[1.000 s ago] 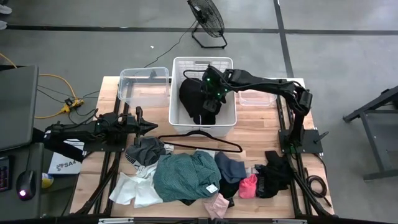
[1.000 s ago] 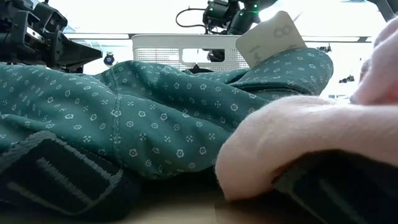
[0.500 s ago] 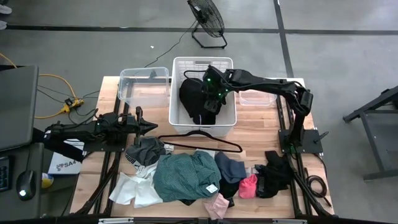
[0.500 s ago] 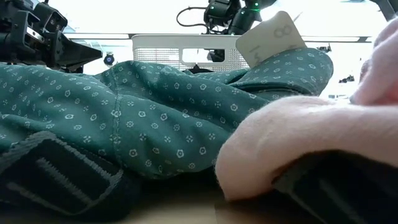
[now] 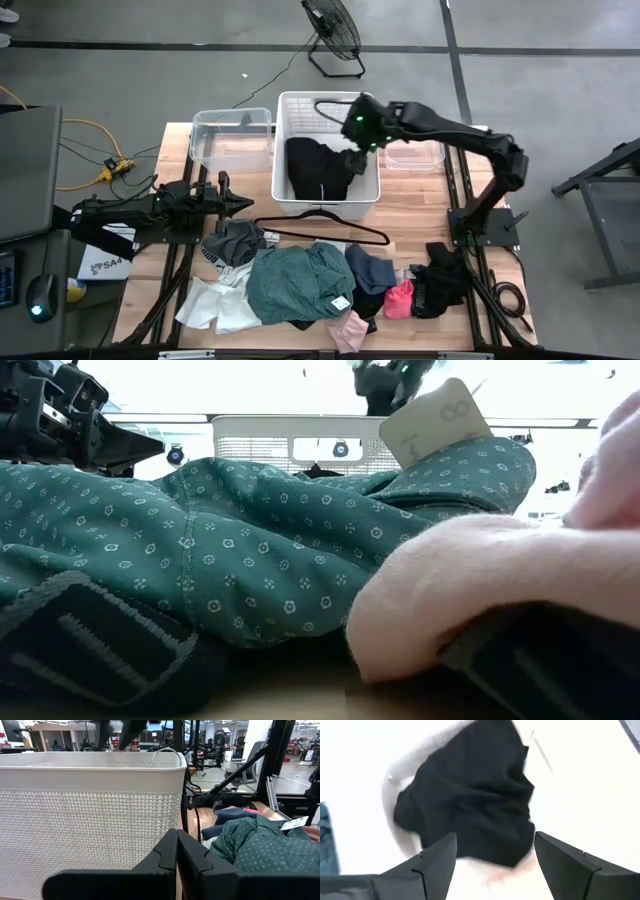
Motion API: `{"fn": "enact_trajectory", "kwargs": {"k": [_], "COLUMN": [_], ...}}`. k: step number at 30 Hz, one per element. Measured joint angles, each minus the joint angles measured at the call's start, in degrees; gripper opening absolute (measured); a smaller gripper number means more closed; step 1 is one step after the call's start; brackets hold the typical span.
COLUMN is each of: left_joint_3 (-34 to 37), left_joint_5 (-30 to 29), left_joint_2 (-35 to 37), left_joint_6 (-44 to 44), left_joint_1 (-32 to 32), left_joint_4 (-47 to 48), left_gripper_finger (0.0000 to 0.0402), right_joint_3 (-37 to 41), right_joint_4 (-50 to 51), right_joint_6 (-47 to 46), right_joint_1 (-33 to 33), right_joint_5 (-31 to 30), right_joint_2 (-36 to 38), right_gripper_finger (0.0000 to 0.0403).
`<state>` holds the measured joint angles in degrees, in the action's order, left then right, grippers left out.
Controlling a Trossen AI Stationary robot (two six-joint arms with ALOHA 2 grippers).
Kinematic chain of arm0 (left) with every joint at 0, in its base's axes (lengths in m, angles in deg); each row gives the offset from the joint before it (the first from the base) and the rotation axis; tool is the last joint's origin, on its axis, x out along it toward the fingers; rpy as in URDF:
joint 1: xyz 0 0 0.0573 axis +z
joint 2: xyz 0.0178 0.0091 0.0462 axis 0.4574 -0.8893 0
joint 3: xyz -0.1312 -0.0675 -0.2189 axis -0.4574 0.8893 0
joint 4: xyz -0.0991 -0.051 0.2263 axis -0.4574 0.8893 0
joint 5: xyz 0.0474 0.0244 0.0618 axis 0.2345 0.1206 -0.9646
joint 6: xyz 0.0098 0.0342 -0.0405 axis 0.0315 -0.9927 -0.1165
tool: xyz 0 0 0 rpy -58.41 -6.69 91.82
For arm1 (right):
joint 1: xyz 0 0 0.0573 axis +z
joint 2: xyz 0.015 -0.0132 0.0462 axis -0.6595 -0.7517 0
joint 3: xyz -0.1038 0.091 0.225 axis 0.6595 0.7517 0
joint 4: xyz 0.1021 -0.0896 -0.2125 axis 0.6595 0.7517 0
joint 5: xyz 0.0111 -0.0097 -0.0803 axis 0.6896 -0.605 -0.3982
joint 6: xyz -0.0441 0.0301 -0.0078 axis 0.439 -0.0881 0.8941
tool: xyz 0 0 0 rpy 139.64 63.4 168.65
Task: Pick & Place Cloths
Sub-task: Put the black boxer shorts into the left transparent bin
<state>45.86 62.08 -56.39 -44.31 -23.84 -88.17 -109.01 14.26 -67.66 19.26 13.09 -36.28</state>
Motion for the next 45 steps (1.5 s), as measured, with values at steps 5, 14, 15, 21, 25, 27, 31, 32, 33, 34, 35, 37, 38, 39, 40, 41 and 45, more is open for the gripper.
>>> {"fn": "enact_trajectory", "kwargs": {"k": [5,14,15,21,25,27,31,32,33,34,35,37,38,39,40,41,45], "left_joint_3": [0.0,0.0,0.0,0.0,0.0,0.0,0.0,0.0,0.0,0.0,0.0,0.0,0.0,0.0,0.0,0.0,0.0], "left_joint_5": [0.0,0.0,0.0,0.0,0.0,0.0,0.0,0.0,0.0,0.0,0.0,0.0,0.0,0.0,0.0,0.0,0.0], "left_joint_2": [0.0,0.0,0.0,0.0,0.0,0.0,0.0,0.0,0.0,0.0,0.0,0.0,0.0,0.0,0.0,0.0,0.0], "left_joint_6": [0.0,0.0,0.0,0.0,0.0,0.0,0.0,0.0,0.0,0.0,0.0,0.0,0.0,0.0,0.0,0.0,0.0], "left_joint_1": [0.0,0.0,0.0,0.0,0.0,0.0,0.0,0.0,0.0,0.0,0.0,0.0,0.0,0.0,0.0,0.0,0.0], "left_joint_4": [0.0,0.0,0.0,0.0,0.0,0.0,0.0,0.0,0.0,0.0,0.0,0.0,0.0,0.0,0.0,0.0,0.0], "left_gripper_finger": [0.0001,0.0001,0.0001,0.0001,0.0001,0.0001,0.0001,0.0001,0.0001,0.0001,0.0001,0.0001,0.0001,0.0001,0.0001,0.0001,0.0001], "right_joint_3": [0.0,0.0,0.0,1.8,6.0,9.4,15.8,17.1,18.4,19.7,20.9,23.2,24.2,25.3,26.5,27.8,33.2], "right_joint_4": [7.0,25.4,27.4,33.0,33.4,33.2,33.3,33.2,32.9,32.4,31.6,29.3,28.1,26.9,25.3,23.5,14.8], "right_joint_6": [-4.9,-20.2,-22.3,-37.9,-49.0,-54.5,-64.9,-67.2,-69.5,-71.7,-74.0,-78.8,-81.4,-84.4,-87.4,-90.7,-104.2], "right_joint_1": [0.4,4.7,5.9,14.6,22.1,26.0,33.5,35.3,37.0,38.7,40.2,43.3,44.8,46.3,47.7,49.2,55.3], "right_joint_5": [-0.1,-0.8,-1.6,-6.5,-7.0,-7.5,-7.1,-6.8,-6.1,-5.2,-4.5,-3.0,-2.4,-1.9,-1.5,-1.2,0.3], "right_joint_2": [6.0,12.6,12.8,15.0,16.6,17.4,18.3,18.4,18.4,18.4,18.4,18.4,18.4,18.4,18.4,18.4,18.3], "right_gripper_finger": [0.0258,0.0259,0.0259,0.0259,0.0259,0.0259,0.0259,0.0259,0.0259,0.0259,0.0259,0.0259,0.0259,0.0259,0.0259,0.0259,0.0259]}}
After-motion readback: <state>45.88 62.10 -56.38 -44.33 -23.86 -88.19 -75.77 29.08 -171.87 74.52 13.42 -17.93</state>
